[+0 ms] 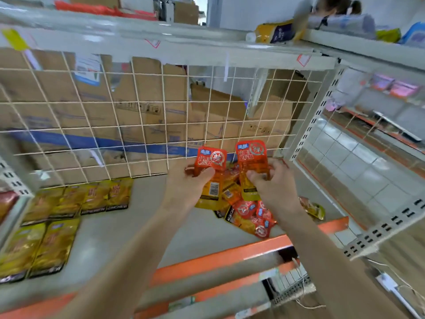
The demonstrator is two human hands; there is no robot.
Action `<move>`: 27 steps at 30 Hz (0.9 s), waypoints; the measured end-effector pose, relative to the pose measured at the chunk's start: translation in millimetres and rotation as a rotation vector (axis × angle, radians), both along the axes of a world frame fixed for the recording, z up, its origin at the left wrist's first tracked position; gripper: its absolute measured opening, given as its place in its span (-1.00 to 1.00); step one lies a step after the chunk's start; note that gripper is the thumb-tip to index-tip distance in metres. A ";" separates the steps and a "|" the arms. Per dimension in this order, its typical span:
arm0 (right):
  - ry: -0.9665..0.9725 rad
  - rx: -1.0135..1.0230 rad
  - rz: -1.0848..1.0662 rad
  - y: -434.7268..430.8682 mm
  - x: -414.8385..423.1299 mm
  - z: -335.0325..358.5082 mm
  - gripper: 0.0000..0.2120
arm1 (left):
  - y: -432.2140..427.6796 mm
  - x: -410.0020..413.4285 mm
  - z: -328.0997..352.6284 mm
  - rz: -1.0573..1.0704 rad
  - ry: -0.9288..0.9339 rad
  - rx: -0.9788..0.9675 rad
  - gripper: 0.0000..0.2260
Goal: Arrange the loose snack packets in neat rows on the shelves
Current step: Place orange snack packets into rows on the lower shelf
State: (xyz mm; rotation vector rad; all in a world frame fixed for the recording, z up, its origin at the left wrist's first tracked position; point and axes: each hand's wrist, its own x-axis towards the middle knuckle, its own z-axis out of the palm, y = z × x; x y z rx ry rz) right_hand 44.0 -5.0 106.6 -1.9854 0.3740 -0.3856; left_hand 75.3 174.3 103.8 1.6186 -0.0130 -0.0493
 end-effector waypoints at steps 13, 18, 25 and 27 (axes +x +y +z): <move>0.129 0.080 0.269 4.4 -84.7 -1.3 -0.63 | -9.5 -101.2 -0.3 0.138 0.210 -0.045 -0.93; 0.145 0.300 0.310 7.3 -110.6 -9.1 -0.82 | -4.5 -132.8 -7.2 0.093 0.261 -0.197 -0.82; 0.143 0.452 0.253 24.6 -140.6 -11.5 -0.61 | 18.7 -174.9 -8.7 0.073 0.370 -0.547 -0.63; 0.144 0.492 0.244 31.4 -147.7 -14.9 -0.67 | 28.2 -182.3 -8.8 0.148 0.337 -0.508 -0.66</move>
